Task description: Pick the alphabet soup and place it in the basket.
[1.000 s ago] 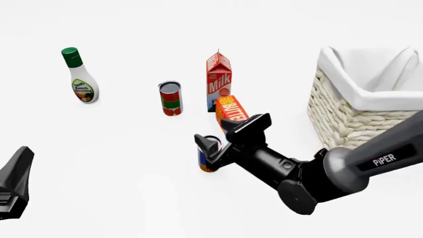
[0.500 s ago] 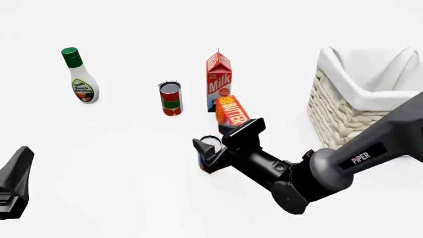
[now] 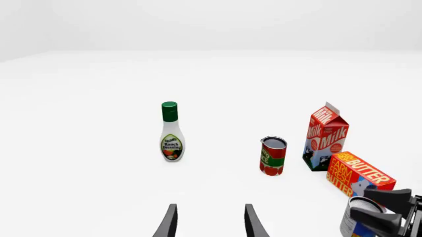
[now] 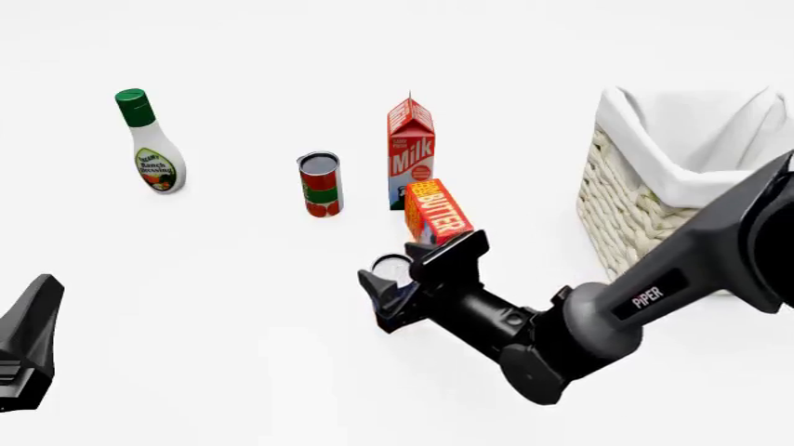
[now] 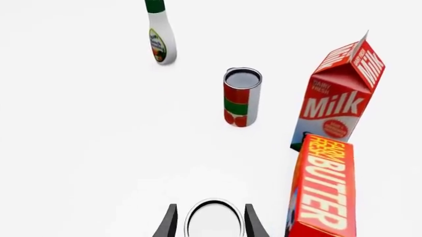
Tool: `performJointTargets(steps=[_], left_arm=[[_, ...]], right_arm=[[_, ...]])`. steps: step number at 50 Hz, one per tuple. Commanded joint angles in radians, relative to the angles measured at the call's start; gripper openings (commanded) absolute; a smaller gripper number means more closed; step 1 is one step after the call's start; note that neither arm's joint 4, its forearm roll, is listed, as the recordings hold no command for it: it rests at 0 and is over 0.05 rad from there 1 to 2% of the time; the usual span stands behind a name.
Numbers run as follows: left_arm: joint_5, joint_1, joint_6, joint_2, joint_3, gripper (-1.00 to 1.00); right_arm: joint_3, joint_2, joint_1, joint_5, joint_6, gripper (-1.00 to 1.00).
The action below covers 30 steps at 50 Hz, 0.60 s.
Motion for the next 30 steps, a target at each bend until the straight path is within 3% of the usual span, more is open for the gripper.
performJointTargets(steps=[1, 30], left_arm=[[0.000, 0.000, 0.000, 0.000, 0.000, 1.00], [0.000, 0.000, 0.000, 0.000, 0.000, 1.00]], right_arm=[[-0.012, 0.022, 0.004, 0.000, 0.003, 1.00], [-0.032, 0.078, 0.002, -0.009, 0.004, 1.00]])
